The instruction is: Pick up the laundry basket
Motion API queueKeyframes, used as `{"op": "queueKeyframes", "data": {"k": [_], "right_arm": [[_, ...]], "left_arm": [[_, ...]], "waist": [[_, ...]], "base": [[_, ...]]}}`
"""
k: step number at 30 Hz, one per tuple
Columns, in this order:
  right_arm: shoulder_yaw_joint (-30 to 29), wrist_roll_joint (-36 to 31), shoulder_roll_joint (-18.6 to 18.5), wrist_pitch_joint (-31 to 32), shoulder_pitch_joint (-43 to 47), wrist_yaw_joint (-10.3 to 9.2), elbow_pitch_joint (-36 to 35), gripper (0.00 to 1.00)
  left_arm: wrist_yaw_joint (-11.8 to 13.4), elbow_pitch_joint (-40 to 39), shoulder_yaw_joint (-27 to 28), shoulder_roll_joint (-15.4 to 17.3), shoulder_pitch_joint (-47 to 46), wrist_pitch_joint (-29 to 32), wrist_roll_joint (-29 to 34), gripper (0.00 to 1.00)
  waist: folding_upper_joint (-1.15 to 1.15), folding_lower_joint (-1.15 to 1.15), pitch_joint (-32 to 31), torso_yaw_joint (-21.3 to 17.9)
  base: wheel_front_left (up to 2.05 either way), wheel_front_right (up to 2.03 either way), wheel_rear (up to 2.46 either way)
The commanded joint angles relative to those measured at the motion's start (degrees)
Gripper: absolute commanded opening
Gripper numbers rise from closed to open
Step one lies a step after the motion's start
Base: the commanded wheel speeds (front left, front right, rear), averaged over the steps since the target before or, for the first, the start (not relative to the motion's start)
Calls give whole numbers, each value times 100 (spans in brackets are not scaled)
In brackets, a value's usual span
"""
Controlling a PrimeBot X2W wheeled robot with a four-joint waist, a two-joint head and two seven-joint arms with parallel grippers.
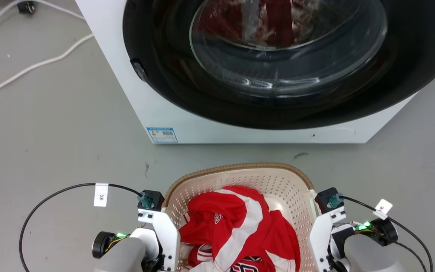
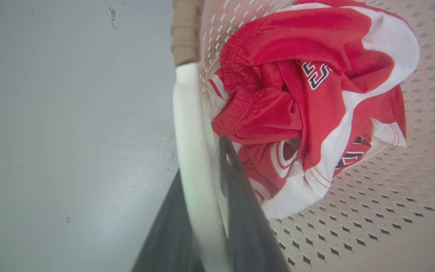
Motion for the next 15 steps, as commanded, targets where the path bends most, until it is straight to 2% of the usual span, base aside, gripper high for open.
{"op": "queueKeyframes", "data": {"k": [1,15], "right_arm": [[119,82,248,11,63,78,-138,0],[982,976,149,560,427,78,-276,0]], "left_arm": [[-151,-182,-108,-221,33,36,-66,0],[-152,-243,-713,6,303,477,-767,0]], "waist": [[0,1,-224,1],[0,1,-1230,-94]], "base": [[0,0,0],[0,0,0]]}}
